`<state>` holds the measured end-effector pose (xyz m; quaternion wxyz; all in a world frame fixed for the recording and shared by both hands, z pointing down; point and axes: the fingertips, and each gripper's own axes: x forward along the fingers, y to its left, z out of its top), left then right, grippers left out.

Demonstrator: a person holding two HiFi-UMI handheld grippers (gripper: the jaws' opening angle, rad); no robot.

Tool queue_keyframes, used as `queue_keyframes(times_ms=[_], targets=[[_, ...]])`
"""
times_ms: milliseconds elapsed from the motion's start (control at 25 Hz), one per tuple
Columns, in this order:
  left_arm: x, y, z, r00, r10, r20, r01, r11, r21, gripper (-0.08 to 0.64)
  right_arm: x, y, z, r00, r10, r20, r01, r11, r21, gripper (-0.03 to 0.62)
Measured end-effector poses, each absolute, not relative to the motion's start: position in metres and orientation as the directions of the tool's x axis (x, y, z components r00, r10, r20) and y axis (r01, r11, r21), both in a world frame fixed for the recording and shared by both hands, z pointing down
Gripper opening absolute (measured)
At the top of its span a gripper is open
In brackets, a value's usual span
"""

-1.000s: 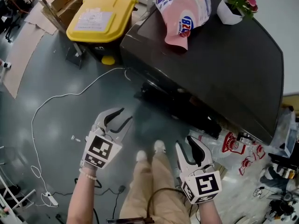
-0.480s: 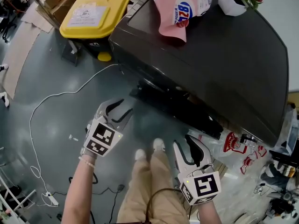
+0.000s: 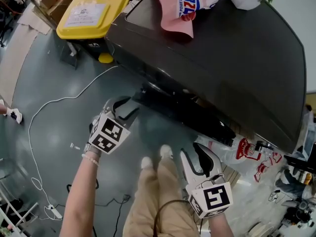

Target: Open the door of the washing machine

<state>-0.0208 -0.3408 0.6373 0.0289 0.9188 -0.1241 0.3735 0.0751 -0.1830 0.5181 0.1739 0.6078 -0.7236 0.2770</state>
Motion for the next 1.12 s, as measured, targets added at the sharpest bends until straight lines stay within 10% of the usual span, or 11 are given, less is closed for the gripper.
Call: queue_keyframes(times_ms=[1120], targets=[[-0.007,-0.336,0.655,0.667,-0.157,0.729,-0.132,-0.987,-0.093,0.127,0.067,-0.179,0.533,-0.221,-0.776,0.591,-0.97,0.111,-0.216,0.137]])
